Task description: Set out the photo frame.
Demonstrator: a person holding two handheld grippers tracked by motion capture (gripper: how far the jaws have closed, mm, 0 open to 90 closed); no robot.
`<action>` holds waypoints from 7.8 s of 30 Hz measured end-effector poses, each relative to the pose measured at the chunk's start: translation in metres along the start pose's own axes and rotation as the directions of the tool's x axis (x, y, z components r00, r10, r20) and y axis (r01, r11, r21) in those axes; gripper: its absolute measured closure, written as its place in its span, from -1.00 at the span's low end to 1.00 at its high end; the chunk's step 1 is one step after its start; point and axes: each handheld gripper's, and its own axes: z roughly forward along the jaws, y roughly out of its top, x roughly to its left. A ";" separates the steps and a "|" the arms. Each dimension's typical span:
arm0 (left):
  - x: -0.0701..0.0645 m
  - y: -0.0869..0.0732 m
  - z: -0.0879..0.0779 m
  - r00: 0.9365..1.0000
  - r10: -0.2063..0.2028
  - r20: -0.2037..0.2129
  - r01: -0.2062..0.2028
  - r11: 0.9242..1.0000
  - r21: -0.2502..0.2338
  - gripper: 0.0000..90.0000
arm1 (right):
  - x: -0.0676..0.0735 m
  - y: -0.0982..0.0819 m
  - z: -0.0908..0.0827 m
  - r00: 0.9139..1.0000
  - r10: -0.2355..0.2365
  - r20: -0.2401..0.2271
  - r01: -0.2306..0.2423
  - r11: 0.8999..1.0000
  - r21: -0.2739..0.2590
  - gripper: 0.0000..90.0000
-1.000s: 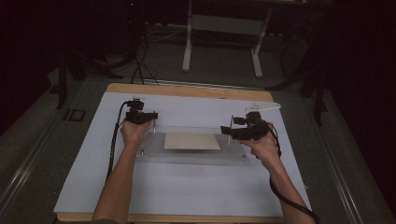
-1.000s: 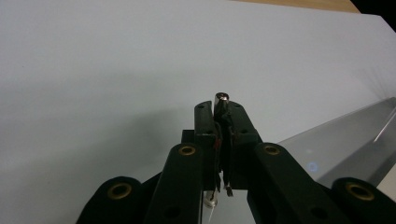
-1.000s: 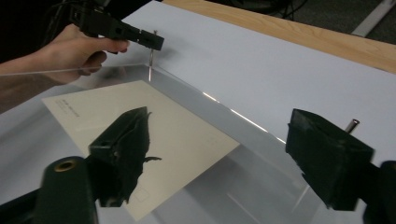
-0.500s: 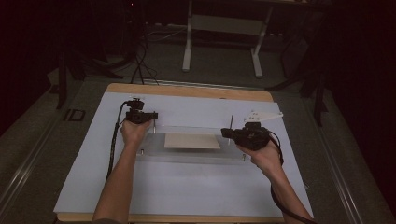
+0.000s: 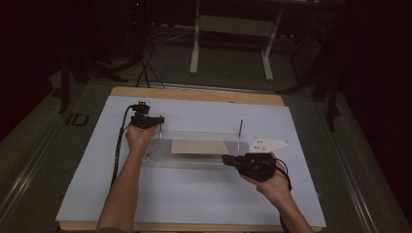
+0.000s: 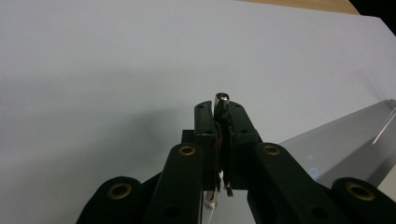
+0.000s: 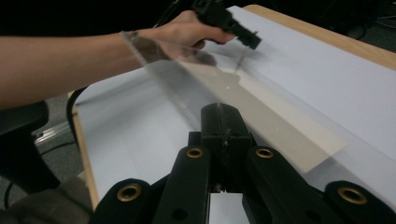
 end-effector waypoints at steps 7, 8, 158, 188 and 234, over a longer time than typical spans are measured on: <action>0.001 0.001 0.001 1.000 -0.013 0.006 0.013 1.000 0.002 0.92 | 0.016 -0.016 0.006 0.999 -0.036 0.031 0.035 0.999 0.039 1.00; 0.001 0.001 0.001 1.000 -0.013 0.007 0.013 1.000 0.002 0.92 | 0.016 -0.019 0.009 0.999 -0.035 0.036 0.033 0.998 0.047 1.00; -0.038 -0.029 -0.093 0.880 0.461 0.111 -0.412 0.859 -0.304 0.13 | -0.126 -0.043 0.022 0.914 0.082 0.398 -0.063 0.996 -0.061 0.00; -0.036 -0.016 -0.056 0.904 0.427 0.005 -0.399 0.849 -0.346 0.02 | -0.153 -0.026 0.052 0.915 0.029 0.403 0.030 0.990 -0.140 0.03; -0.041 -0.029 -0.093 0.954 0.298 0.031 -0.278 0.918 -0.281 0.06 | -0.119 -0.009 0.044 0.926 0.189 0.326 -0.168 0.981 -0.091 0.07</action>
